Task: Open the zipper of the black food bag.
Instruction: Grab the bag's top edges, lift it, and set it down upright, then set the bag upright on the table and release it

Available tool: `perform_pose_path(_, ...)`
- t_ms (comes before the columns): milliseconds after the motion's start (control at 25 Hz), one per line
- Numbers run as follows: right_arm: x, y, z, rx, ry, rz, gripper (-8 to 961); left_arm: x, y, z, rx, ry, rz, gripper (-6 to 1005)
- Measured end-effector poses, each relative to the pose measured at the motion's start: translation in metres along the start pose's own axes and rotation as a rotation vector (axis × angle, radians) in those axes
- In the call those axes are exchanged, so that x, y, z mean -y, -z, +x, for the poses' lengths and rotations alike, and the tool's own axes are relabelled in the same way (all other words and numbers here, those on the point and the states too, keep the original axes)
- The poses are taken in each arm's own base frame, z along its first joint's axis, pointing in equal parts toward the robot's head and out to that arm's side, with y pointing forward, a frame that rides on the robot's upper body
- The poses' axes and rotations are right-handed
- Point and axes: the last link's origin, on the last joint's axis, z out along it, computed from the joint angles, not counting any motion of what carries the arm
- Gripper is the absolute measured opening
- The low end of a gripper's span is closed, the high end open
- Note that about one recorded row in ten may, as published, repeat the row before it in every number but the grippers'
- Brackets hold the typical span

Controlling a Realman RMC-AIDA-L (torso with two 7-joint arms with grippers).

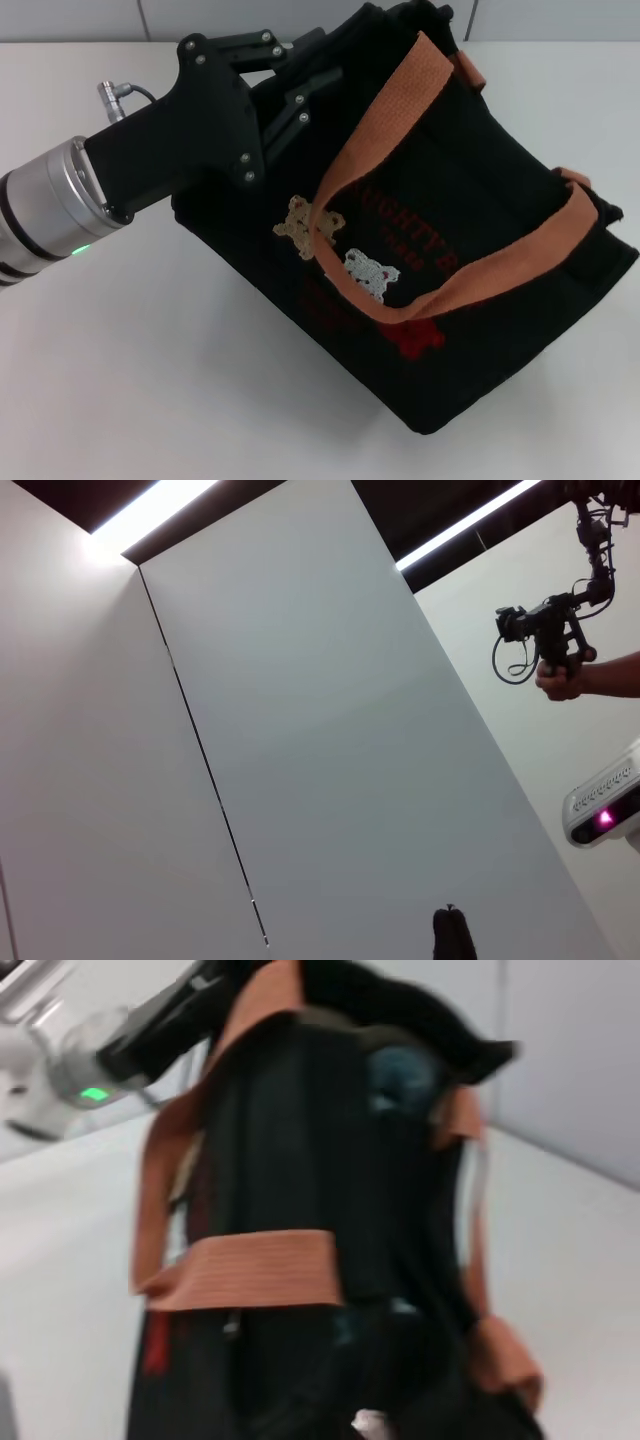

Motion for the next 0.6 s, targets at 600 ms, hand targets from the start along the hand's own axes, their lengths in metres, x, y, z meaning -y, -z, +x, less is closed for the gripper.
perform_pose_path(600,0.039,-0.071,0.011,-0.036,0.030,-0.014,480,-0.002,-0.001,0.000,-0.009,0.009,-0.001,231)
